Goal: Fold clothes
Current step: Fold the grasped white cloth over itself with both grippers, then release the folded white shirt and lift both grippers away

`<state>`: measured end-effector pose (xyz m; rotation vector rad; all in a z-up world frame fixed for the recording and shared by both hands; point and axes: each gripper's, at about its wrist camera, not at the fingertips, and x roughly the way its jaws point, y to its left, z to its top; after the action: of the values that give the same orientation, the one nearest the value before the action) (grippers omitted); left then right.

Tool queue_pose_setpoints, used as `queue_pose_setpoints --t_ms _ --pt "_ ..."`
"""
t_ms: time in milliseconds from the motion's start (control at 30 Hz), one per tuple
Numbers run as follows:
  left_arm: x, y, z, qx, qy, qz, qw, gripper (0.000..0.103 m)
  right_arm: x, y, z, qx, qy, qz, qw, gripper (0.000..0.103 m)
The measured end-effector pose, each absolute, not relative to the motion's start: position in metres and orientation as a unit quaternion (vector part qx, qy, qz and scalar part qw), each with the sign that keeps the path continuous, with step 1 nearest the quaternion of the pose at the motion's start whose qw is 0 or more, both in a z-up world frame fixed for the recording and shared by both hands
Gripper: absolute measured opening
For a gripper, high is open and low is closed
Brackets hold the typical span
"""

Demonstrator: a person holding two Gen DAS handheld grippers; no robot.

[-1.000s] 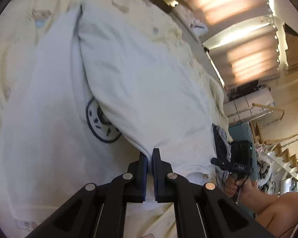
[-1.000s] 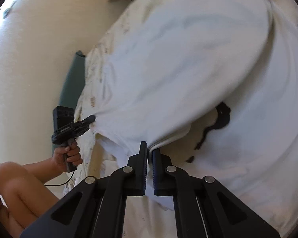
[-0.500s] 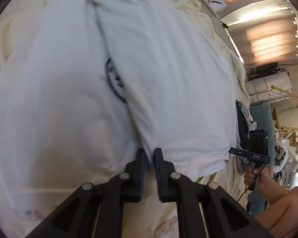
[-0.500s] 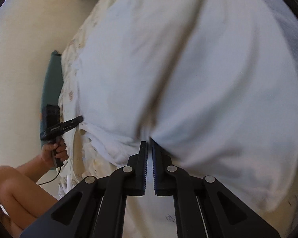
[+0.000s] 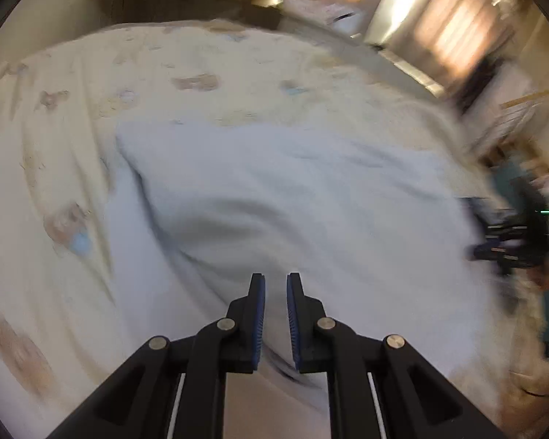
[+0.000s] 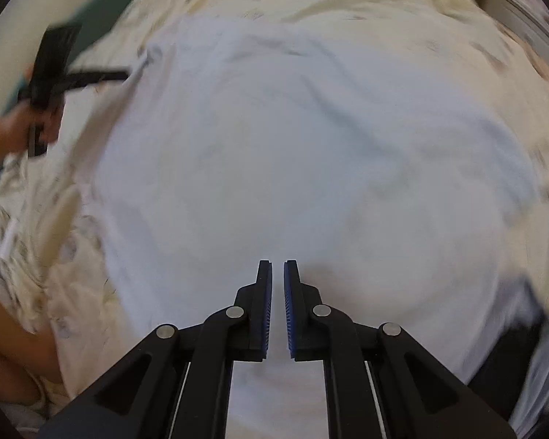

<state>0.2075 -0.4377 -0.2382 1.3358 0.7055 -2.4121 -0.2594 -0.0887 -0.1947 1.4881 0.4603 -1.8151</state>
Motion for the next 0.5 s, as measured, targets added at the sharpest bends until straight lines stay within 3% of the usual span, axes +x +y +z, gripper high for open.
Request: queue_pose_setpoints --t_ms 100,167,333,433,500 --pt "0.223 -0.459 -0.266 0.495 0.259 -0.81 0.178 0.011 -0.268 -0.116 -0.206 0.584 0.198 -0.694 0.372 0.009" --pt "0.243 -0.461 -0.266 0.488 0.25 -0.815 0.186 0.005 -0.265 -0.122 -0.219 0.59 0.217 -0.686 0.365 0.009" --pt "0.295 -0.455 -0.258 0.467 0.286 -0.815 0.186 0.004 -0.26 -0.122 -0.24 0.588 0.233 -0.692 0.347 0.007" --pt "0.319 -0.439 -0.242 0.449 0.308 -0.824 0.154 0.015 -0.26 -0.121 -0.242 0.59 0.227 -0.696 0.342 0.007" --pt "0.333 -0.423 -0.229 0.434 0.316 -0.833 0.132 0.048 -0.261 -0.116 -0.244 0.592 0.216 -0.697 0.343 0.008"
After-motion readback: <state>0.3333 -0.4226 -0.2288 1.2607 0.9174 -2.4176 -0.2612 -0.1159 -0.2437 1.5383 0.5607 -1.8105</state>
